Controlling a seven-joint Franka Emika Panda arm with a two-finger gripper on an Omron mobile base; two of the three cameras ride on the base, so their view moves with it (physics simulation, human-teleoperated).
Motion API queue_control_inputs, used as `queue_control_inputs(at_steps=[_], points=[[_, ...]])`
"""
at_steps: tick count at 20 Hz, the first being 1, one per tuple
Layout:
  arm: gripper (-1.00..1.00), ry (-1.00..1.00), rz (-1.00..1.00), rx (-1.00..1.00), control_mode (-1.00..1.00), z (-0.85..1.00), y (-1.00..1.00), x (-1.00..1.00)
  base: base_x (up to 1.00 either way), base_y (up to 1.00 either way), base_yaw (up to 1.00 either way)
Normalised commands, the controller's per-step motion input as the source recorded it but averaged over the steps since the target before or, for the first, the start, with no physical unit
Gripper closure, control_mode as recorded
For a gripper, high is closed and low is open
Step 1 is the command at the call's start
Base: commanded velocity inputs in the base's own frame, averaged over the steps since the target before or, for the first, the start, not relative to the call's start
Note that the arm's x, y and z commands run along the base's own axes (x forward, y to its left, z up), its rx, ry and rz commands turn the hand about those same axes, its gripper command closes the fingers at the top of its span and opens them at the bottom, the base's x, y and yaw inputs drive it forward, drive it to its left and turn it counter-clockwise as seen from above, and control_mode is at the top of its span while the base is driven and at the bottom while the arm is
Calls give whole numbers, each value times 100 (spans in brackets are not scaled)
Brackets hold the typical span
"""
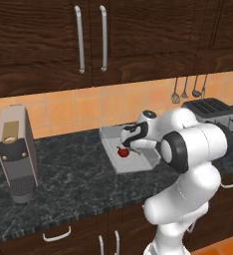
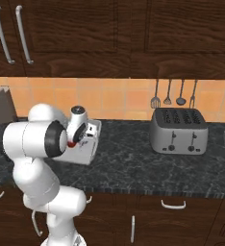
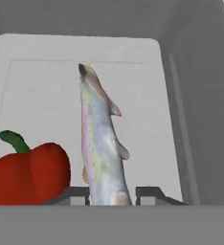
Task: Place one bell pepper and one fish in each tupperware on the nearby counter, to pack two identical lunches.
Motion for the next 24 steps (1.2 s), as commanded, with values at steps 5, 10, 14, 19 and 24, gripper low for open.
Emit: queue_control_inputs(at_steps=[5, 10, 14, 19, 24], points=[[-100, -4, 0, -2, -100, -6, 21, 11, 0, 0, 0], [-100, -19, -8, 0, -100, 59, 2, -69, 0, 0, 0], [-100, -24, -13, 4, -100, 44, -56, -100, 0, 0, 0], [-100, -23, -9, 15, -100, 70, -89, -100, 0, 0, 0], [-100, -17, -9, 17, -100, 78, -98, -100, 0, 0, 0]])
